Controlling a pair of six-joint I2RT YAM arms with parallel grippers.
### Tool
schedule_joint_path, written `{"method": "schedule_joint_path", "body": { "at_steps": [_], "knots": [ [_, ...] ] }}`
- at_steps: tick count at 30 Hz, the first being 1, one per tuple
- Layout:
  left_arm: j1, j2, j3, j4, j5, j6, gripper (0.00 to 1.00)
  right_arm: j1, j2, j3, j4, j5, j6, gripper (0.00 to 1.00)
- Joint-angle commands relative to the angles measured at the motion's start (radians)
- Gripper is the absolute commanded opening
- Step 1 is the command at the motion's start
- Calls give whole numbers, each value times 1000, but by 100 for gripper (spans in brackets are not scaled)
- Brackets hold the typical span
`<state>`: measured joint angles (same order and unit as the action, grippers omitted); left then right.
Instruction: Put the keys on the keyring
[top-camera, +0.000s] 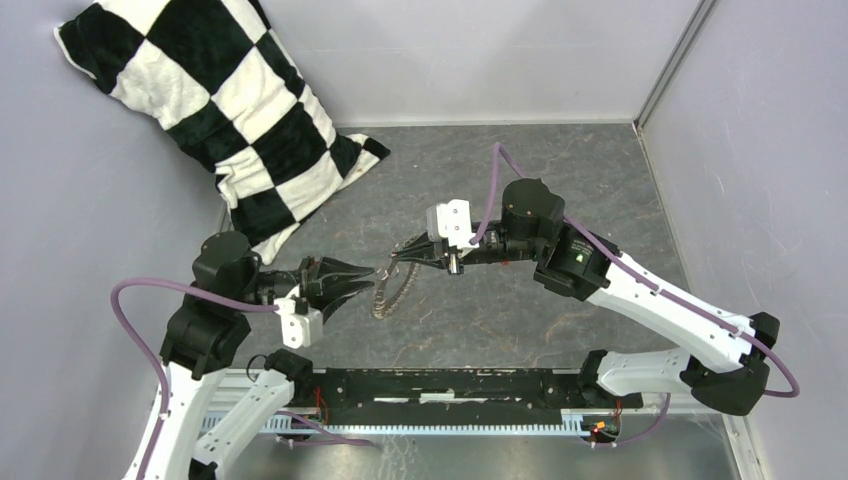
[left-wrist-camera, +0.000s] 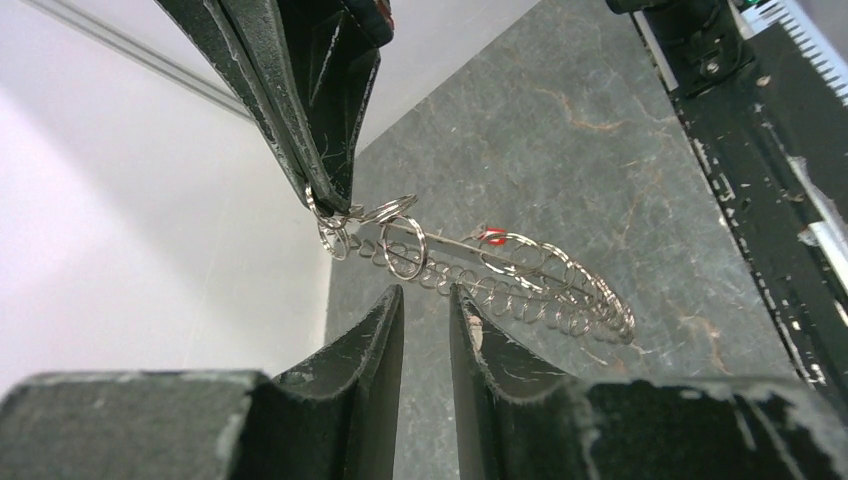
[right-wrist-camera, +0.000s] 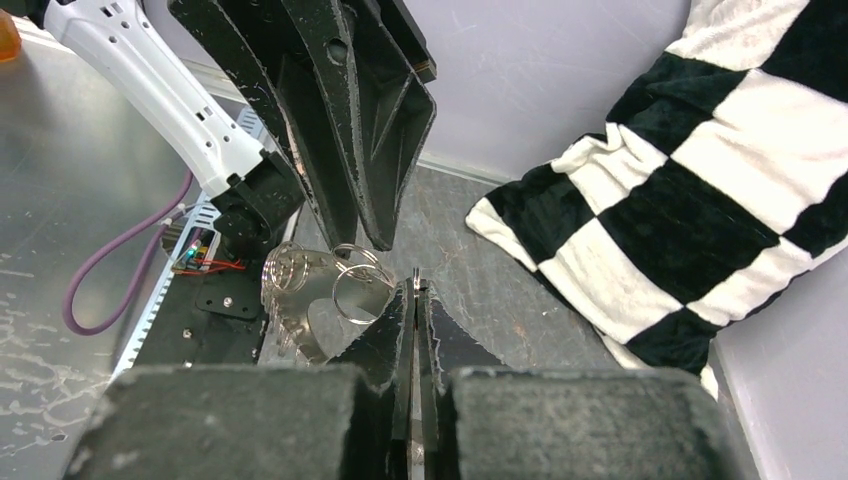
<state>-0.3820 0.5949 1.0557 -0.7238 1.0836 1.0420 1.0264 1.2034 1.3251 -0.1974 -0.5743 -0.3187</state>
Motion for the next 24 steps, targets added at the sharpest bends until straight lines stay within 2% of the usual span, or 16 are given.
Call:
{"method": "schedule_joint_path", "body": {
  "at_steps": [1, 7, 10, 19, 24],
  "knots": [
    [0, -23, -10, 39, -10, 102, 31, -3, -12, 56, 69, -26, 13, 1],
    [0, -92, -94, 232, -25, -51, 42, -5, -2, 65, 71, -34, 18, 1],
    [0, -87, -91, 222, 0, -79, 42, -3, 7, 76, 69, -35, 18, 1],
    [0, -73, -87, 192, 16, 29, 40, -5, 15, 86, 85, -68, 39, 1],
    [0, -100, -124, 333, 13, -73, 40, -5, 29, 91, 94, -80, 48, 1]
  ]
}}
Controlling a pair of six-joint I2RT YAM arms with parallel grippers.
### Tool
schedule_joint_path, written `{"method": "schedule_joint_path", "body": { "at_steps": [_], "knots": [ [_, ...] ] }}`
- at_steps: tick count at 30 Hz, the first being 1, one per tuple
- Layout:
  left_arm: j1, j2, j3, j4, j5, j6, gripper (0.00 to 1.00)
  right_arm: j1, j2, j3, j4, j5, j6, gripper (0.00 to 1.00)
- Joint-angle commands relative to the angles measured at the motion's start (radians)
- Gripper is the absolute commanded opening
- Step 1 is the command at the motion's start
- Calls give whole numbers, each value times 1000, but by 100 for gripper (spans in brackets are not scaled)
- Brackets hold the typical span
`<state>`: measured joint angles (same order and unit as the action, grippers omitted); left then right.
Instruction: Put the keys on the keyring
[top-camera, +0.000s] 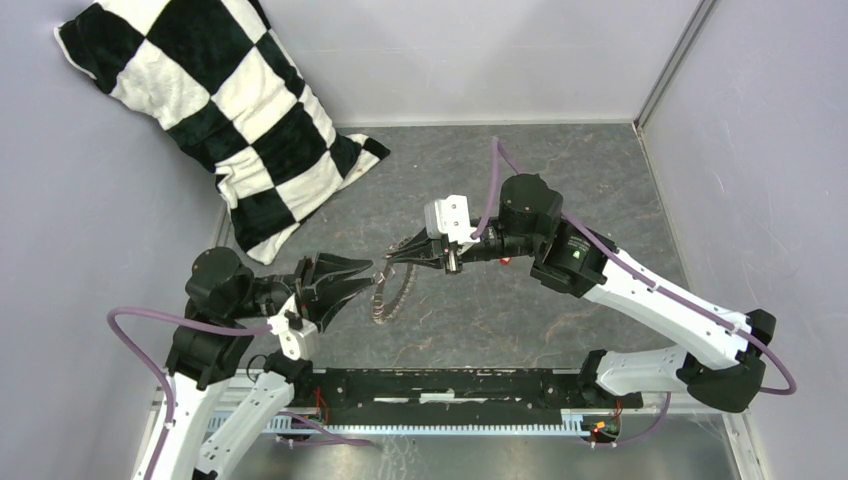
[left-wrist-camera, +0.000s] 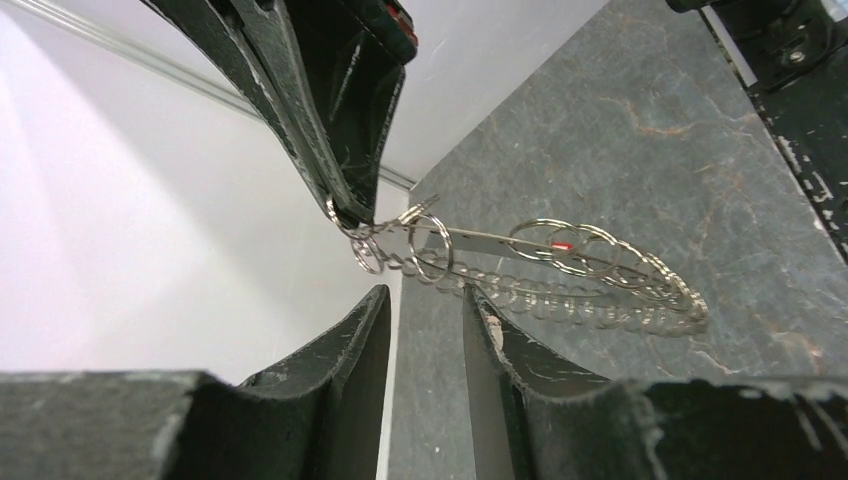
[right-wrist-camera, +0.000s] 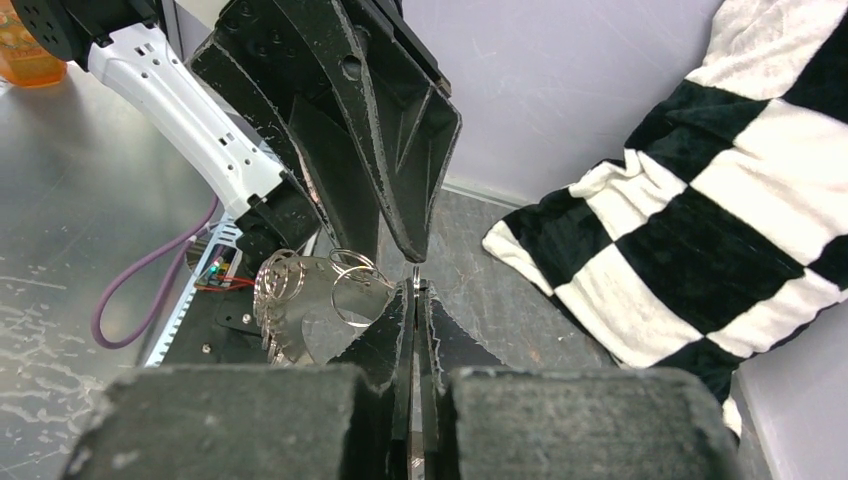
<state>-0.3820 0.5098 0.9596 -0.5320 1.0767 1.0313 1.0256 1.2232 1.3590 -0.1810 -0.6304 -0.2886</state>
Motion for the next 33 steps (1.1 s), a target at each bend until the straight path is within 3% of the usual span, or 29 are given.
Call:
{"method": "schedule_joint_path", "body": {
  "at_steps": [1, 7, 14, 33],
  "knots": [
    [0, -18, -33, 157, 19, -79, 39, -5, 11, 57, 79, -25, 20, 1],
    [0, -14, -21, 168, 45, -150, 34, -5, 19, 62, 94, -25, 29, 1],
    [0, -16, -20, 146, 39, -125, 23, -5, 18, 55, 101, -35, 38, 1],
    [-1, -40, -7, 86, 91, -28, 26, -6, 49, 67, 105, -55, 55, 1]
  ]
}}
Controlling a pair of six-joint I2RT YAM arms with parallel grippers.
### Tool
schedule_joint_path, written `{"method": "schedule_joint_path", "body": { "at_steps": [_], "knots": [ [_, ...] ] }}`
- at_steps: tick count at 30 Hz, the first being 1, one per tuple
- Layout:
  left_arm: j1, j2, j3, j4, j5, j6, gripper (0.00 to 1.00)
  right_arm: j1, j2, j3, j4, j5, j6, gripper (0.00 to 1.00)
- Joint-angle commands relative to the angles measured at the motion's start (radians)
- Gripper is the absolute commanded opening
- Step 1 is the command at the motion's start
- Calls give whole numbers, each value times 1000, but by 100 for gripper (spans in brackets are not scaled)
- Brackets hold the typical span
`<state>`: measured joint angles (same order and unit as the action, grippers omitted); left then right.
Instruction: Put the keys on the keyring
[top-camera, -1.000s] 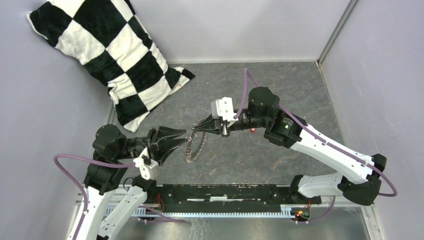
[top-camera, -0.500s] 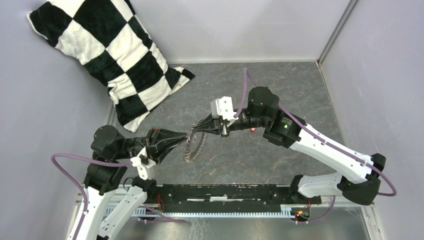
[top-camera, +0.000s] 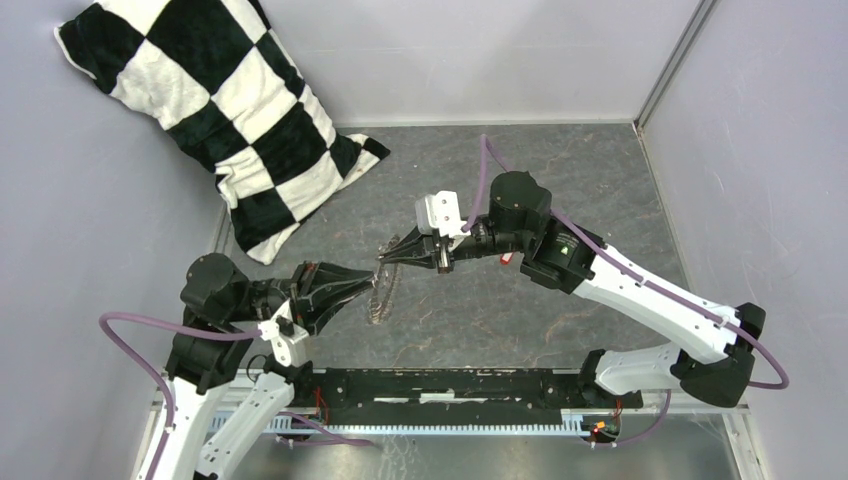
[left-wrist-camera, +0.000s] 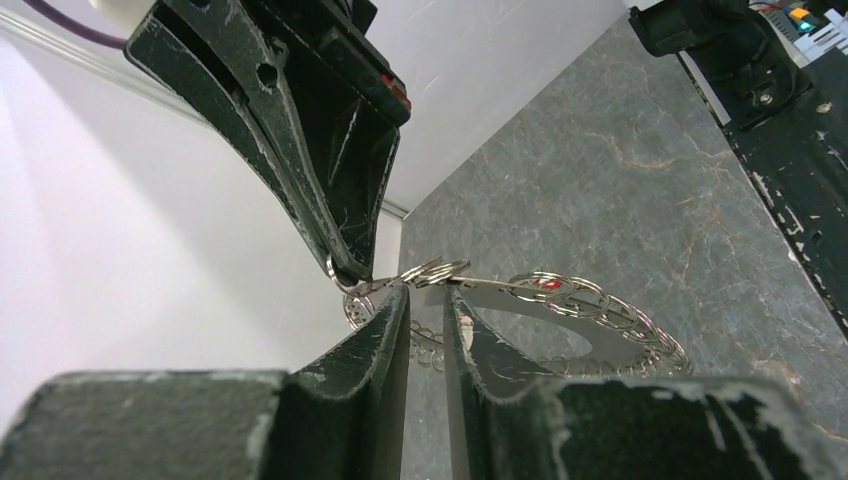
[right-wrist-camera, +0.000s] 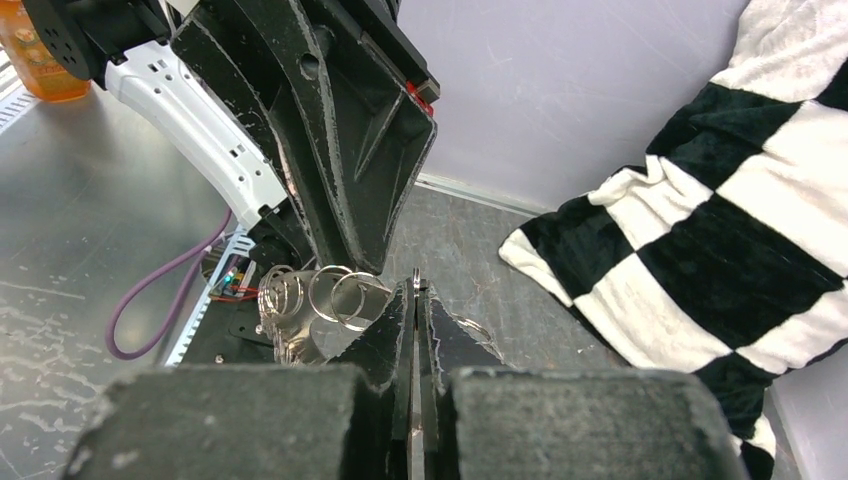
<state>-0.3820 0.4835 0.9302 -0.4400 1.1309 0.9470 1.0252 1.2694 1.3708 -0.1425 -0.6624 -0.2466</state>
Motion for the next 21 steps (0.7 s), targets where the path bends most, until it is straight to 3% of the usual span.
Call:
{"method": "schedule_joint_path", "body": {
  "at_steps": [1, 10, 15, 21],
  "knots": [
    [-1, -15, 22, -5, 38, 55, 27, -6, 4, 56, 67, -23, 13, 1],
    [0, -9, 24, 0, -55, 6, 28, -5, 2, 56, 48, -47, -2, 1],
    [0, 17, 38, 116, -179, -255, 24, -6, -7, 48, 37, -72, -9, 1],
    [0, 35, 47, 129, -157, -426, 23, -5, -28, 12, 62, -91, -17, 1]
  ]
}}
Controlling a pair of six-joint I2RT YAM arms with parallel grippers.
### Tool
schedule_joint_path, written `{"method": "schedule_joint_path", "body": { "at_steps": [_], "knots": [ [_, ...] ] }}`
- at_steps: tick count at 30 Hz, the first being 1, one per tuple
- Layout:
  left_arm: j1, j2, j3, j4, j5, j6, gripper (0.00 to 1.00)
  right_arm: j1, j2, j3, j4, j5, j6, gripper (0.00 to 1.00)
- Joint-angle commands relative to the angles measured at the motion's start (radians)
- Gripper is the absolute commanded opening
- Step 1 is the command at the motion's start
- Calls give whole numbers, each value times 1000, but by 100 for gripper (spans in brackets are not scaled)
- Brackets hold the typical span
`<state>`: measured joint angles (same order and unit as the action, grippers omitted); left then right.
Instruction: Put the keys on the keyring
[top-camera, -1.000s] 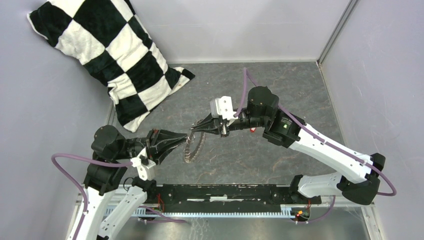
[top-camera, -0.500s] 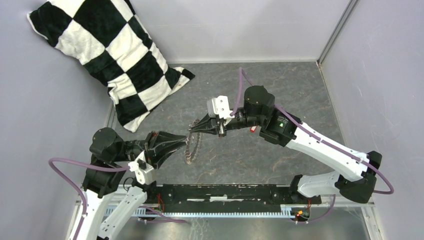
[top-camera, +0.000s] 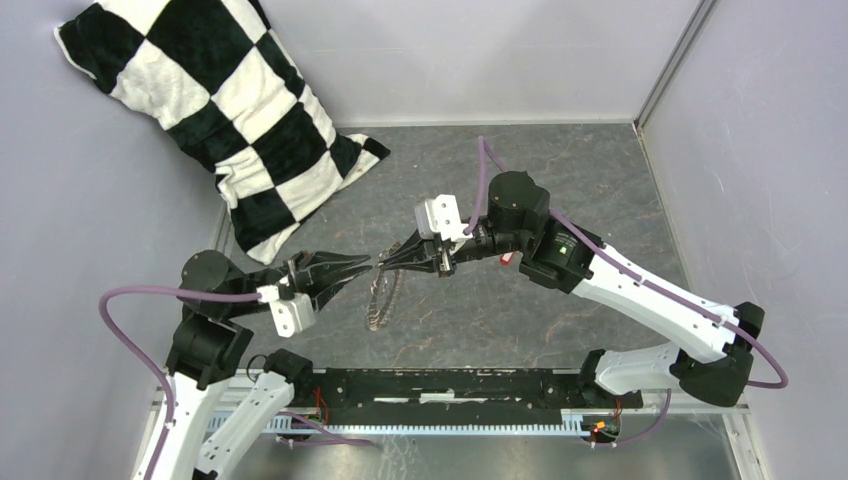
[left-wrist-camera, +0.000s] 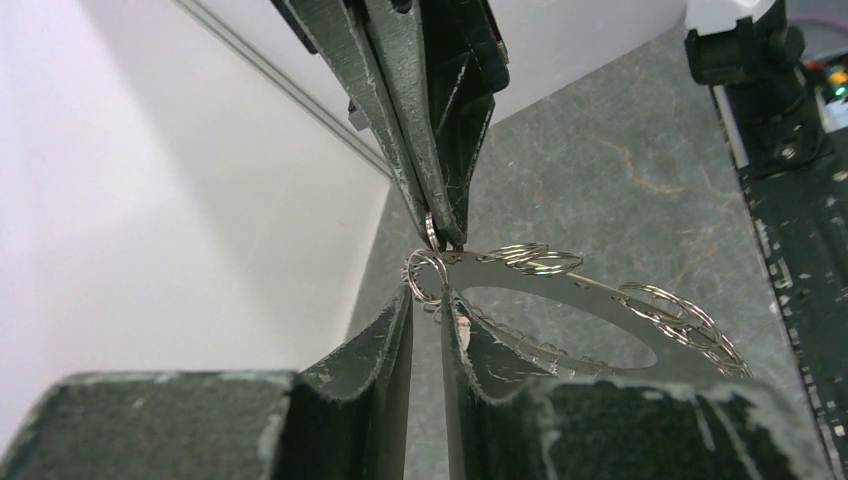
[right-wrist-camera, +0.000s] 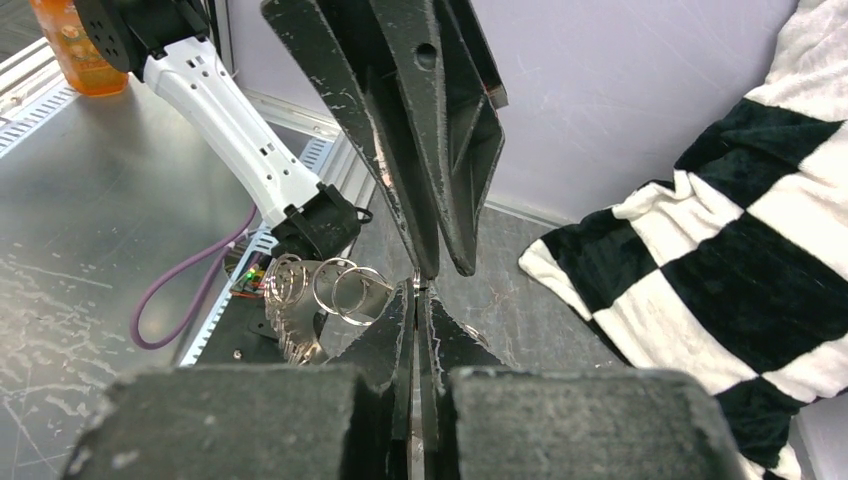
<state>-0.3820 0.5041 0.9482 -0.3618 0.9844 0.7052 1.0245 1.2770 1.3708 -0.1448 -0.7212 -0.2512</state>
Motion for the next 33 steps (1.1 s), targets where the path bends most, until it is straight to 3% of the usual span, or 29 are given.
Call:
{"method": "schedule_joint_path", "body": {
  "at_steps": [1, 7, 10, 25, 33],
  "knots": [
    [-1, 14, 29, 54, 3, -198, 23, -5, -39, 9, 65, -33, -12, 1],
    [-1, 51, 45, 77, 56, -276, 24, -5, -42, 2, 78, -45, -11, 1],
    [-1, 59, 47, 99, 78, -308, 29, -5, -39, 1, 79, -45, -14, 1],
    [-1, 68, 40, 112, 111, -309, 35, -2, 34, 90, -34, -35, -59, 1],
    [0, 70, 45, -36, 117, -147, 22, 22, 61, 155, -121, 36, -87, 1]
  ]
}}
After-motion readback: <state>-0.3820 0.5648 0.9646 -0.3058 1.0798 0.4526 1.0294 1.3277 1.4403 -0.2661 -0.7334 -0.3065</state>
